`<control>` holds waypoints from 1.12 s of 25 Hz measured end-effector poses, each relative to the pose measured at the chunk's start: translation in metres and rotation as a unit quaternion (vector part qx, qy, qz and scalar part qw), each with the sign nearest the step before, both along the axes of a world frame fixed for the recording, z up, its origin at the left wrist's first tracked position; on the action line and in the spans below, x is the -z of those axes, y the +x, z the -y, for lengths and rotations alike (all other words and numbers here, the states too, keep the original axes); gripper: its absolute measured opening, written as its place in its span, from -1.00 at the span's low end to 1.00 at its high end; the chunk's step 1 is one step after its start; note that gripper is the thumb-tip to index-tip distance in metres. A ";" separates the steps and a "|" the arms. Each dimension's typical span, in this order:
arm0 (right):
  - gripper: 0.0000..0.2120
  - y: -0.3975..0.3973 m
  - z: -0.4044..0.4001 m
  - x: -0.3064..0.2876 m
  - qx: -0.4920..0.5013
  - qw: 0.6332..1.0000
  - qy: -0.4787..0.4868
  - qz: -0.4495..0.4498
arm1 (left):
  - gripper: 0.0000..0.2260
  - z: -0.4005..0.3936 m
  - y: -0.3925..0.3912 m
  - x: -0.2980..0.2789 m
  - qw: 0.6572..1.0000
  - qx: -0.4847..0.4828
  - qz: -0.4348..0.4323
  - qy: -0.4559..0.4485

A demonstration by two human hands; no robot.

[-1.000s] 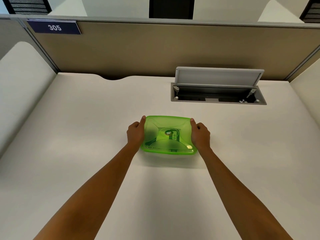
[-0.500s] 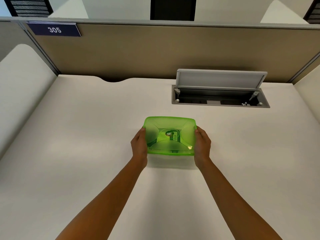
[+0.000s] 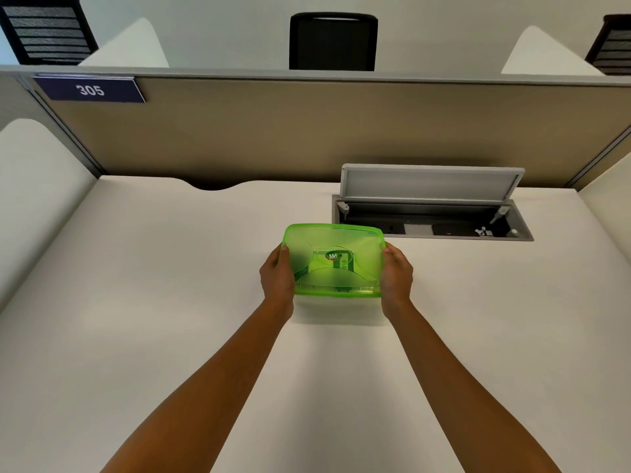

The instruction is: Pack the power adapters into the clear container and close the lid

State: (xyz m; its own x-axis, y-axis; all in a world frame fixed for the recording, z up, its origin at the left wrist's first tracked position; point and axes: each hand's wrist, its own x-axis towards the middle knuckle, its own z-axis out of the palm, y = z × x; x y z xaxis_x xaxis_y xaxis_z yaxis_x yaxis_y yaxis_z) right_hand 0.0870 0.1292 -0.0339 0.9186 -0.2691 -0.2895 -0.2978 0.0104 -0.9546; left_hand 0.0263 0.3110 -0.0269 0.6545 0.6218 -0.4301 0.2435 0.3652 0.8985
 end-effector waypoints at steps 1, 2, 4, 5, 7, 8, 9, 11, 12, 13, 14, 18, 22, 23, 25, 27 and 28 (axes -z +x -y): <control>-0.70 0.005 -0.001 0.001 0.002 1.000 -0.007 0.000 | -0.71 -0.001 0.006 0.001 1.000 0.001 0.000 0.003; -0.69 0.008 -0.003 0.003 0.003 1.000 -0.012 0.002 | -0.71 -0.002 0.010 0.003 1.000 0.002 -0.002 0.006; -0.69 0.014 -0.007 0.006 0.002 1.000 -0.019 0.005 | -0.71 -0.004 0.017 0.006 1.000 -0.001 -0.009 0.009; -0.69 0.017 -0.009 0.007 0.001 1.000 -0.022 0.005 | -0.71 -0.006 0.019 0.007 1.000 -0.003 -0.013 0.011; -0.68 0.020 -0.011 0.008 0.000 1.000 -0.028 0.006 | -0.70 -0.009 0.022 0.011 1.000 -0.005 -0.018 0.012; -0.67 0.021 -0.012 0.009 -0.005 0.999 -0.036 0.011 | -0.70 -0.010 0.023 0.012 1.000 -0.003 -0.016 0.015; -0.66 0.021 -0.013 0.010 -0.016 0.998 -0.055 0.020 | -0.70 -0.012 0.024 0.012 1.000 0.004 -0.016 0.021; -0.63 0.020 -0.014 0.012 -0.044 0.993 -0.103 0.047 | -0.70 -0.015 0.026 0.012 0.999 0.023 -0.018 0.044; -0.63 0.021 -0.014 0.013 -0.056 0.989 -0.121 0.056 | -0.69 -0.017 0.026 0.012 0.998 0.034 -0.019 0.055; -0.62 0.021 -0.013 0.012 -0.066 0.987 -0.133 0.058 | -0.69 -0.019 0.026 0.011 0.997 0.045 -0.020 0.064; -0.61 0.022 -0.013 0.012 -0.075 0.985 -0.140 0.058 | -0.69 -0.021 0.026 0.011 0.995 0.055 -0.020 0.076; -0.60 0.023 -0.011 0.005 -0.110 0.977 -0.177 0.048 | -0.59 -0.025 0.019 0.010 0.963 0.119 -0.053 0.236; -0.51 0.010 -0.010 -0.009 -0.124 0.960 -0.237 0.082 | -0.53 -0.027 0.002 0.003 0.899 0.173 -0.103 0.389; -0.46 0.000 -0.010 -0.016 -0.123 0.954 -0.254 0.099 | -0.53 -0.026 -0.007 -0.001 0.870 0.199 -0.111 0.438; -0.43 -0.017 -0.011 -0.022 -0.133 0.928 -0.315 0.144 | -0.52 -0.026 -0.025 -0.004 0.793 0.246 -0.111 0.547; -0.42 -0.027 -0.015 -0.024 -0.162 0.894 -0.371 0.192 | -0.51 -0.026 -0.039 -0.005 0.750 0.266 -0.104 0.597; -0.40 -0.030 -0.017 -0.026 -0.181 0.879 -0.389 0.208 | -0.50 -0.027 -0.044 -0.006 0.736 0.265 -0.101 0.615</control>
